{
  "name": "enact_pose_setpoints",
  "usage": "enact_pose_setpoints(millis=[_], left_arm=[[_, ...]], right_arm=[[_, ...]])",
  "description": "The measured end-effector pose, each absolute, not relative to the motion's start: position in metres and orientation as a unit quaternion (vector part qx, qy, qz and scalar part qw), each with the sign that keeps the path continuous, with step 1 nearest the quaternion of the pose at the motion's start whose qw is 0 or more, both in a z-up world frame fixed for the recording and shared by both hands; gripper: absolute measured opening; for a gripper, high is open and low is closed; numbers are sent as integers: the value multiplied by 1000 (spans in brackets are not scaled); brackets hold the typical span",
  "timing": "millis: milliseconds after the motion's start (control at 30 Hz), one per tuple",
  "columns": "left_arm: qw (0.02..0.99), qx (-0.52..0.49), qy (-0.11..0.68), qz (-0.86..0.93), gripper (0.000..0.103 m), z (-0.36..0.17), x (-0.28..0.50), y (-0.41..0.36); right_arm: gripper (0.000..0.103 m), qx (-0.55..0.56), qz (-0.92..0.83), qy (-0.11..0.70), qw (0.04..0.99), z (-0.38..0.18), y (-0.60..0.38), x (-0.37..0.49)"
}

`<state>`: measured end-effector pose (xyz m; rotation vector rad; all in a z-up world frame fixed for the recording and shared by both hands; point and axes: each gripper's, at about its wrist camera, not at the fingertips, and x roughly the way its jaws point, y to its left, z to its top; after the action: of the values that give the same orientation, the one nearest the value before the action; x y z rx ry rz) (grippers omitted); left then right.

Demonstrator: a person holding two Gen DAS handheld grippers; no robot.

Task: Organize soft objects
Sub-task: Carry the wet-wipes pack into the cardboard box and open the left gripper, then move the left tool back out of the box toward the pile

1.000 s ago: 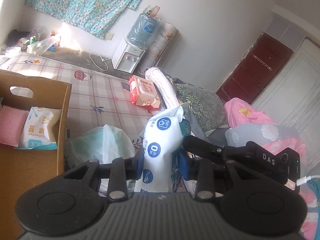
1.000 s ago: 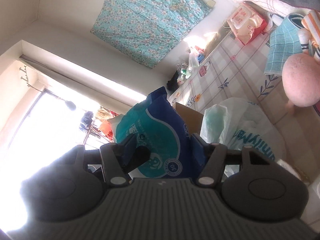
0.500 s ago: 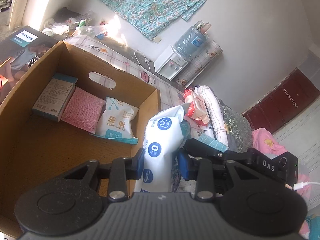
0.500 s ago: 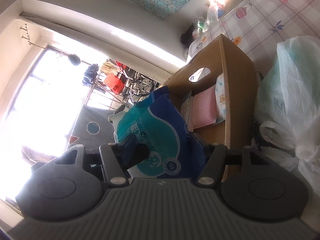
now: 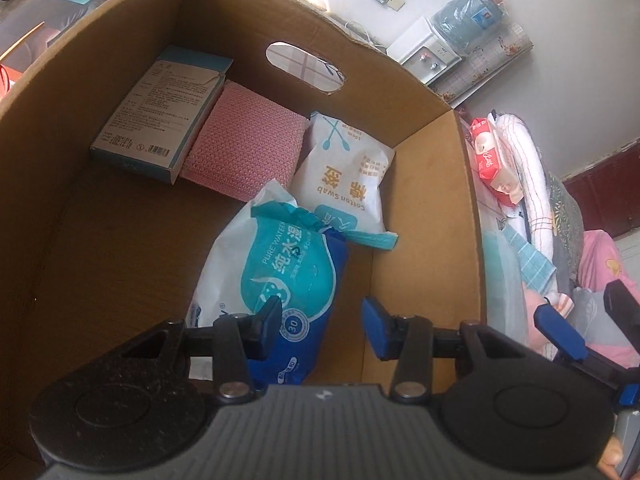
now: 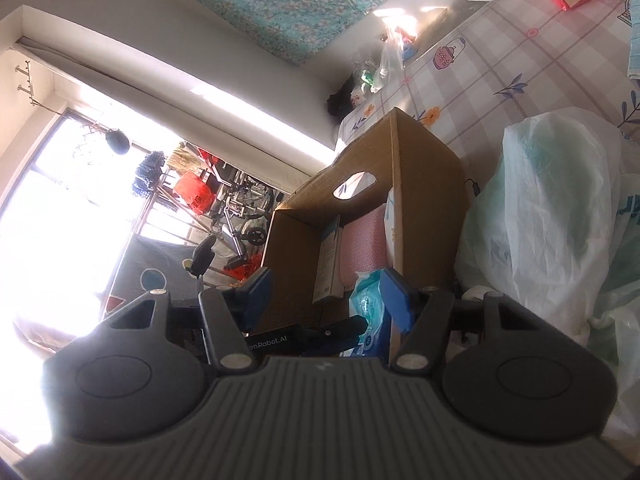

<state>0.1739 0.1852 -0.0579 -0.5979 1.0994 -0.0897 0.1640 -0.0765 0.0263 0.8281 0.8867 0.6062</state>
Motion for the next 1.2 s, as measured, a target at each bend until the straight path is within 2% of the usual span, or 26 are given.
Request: enact_pose_setpoints(millis=[200, 367, 467, 667, 800, 1033, 1100, 1200], left_arm=[[831, -222, 509, 2, 54, -47, 167, 189], [827, -190, 528, 32, 55, -57, 180, 187], [820, -182, 542, 33, 53, -66, 184, 181], [817, -200, 540, -3, 39, -66, 186, 164], [811, -200, 549, -12, 38, -69, 186, 145], [819, -198, 539, -4, 45, -64, 178, 136], [824, -196, 532, 2, 55, -59, 175, 136], [833, -197, 517, 7, 62, -49, 169, 137]], right_arm=[[60, 394, 289, 414, 768, 19, -77, 167], [60, 405, 292, 420, 758, 11, -77, 166], [60, 408, 290, 419, 758, 9, -80, 164], [60, 417, 277, 417, 759, 3, -93, 161], [60, 427, 271, 417, 755, -2, -102, 158], [60, 428, 264, 412, 760, -3, -112, 150], [61, 429, 259, 411, 762, -4, -115, 146], [62, 431, 252, 407, 765, -4, -120, 141]])
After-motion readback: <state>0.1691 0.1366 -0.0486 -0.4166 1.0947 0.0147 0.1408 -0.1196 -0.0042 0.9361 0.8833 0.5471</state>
